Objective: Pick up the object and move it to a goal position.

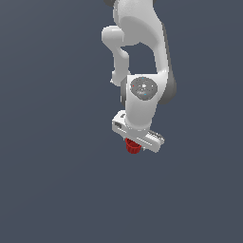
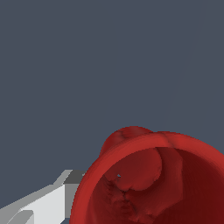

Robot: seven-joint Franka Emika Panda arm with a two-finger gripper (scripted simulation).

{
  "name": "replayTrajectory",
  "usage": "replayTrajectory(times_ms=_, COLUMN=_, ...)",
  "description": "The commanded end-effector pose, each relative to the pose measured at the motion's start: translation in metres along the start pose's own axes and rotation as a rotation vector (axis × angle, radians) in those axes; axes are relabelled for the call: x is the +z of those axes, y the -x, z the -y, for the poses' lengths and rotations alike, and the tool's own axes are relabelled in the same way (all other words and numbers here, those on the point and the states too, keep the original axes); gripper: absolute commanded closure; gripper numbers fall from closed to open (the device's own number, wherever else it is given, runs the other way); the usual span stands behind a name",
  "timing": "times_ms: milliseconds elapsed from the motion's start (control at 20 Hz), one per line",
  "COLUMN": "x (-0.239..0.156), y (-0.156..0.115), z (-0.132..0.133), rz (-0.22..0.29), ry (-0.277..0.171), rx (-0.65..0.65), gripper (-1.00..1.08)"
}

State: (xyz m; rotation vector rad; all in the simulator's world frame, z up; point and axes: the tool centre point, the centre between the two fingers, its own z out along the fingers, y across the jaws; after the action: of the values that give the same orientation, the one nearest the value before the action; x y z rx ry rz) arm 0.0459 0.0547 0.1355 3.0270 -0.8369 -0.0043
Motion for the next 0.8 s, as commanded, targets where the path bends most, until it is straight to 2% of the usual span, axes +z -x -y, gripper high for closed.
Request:
replayTrajectory(times_ms=0, x=-0.029, y=0.007, z=0.009, rz=-0.002, ry=-0.002, rx=0.000, gripper=1.08)
replayTrajectory(times_ms=450, x=-0.129, y=0.030, z=0.043, rz=-0.003, ry=-0.001, rx=0.001, gripper=1.08)
replayTrajectory(times_ms=750, x=-0.177, y=0.040, z=0.061, rz=-0.003, ry=-0.001, rx=0.001, gripper=1.08)
